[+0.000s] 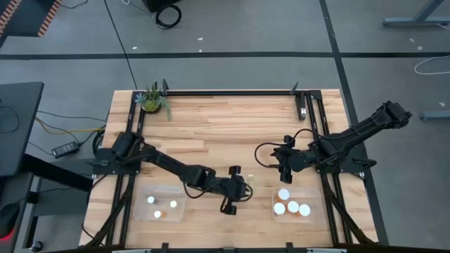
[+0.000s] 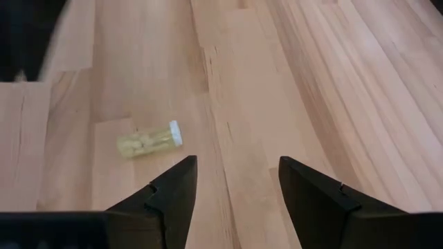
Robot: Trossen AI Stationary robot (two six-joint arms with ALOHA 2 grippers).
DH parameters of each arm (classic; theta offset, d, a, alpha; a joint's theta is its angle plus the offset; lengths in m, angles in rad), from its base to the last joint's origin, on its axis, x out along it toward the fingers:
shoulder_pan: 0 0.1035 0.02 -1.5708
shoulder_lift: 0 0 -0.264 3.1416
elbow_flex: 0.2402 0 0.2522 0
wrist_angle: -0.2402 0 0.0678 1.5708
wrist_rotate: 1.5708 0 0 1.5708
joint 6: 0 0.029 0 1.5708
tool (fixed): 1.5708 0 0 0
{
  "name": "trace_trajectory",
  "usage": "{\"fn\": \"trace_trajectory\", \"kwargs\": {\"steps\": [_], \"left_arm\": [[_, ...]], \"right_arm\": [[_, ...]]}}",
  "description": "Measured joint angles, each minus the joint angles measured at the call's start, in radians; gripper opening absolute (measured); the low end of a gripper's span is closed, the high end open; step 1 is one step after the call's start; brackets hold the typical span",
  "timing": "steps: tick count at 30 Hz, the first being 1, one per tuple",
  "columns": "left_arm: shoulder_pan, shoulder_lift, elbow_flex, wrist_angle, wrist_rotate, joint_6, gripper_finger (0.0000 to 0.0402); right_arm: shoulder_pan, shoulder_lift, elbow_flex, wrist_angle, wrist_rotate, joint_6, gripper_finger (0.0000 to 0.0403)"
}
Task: Pick and place medicine bottles into bin by pill shape (circle, oval)
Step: Put the small yellow pill bottle into the left transparent bin
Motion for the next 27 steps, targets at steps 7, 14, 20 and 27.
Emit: {"fn": "trace_trajectory", "kwargs": {"steps": [7,14,20,27], "left_arm": [[0.058,0.063,-0.001,-0.043,0.005,0.073,0.0183],[0.155,0.083,0.012,-0.044,0.138,0.212,0.0231],[0.240,0.120,0.079,-0.028,0.333,0.236,0.0219],[0.300,0.239,0.155,-0.020,0.512,0.284,0.0207]], "right_arm": [[0.000,0.000,0.000,0.015,-0.001,0.005,0.0211],[0.000,0.000,0.000,0.016,-0.005,0.002,0.0211],[0.000,0.000,0.000,0.016,-0.005,-0.037,0.0211],[0.000,0.000,0.000,0.023,-0.005,-0.041,0.0211]]}}
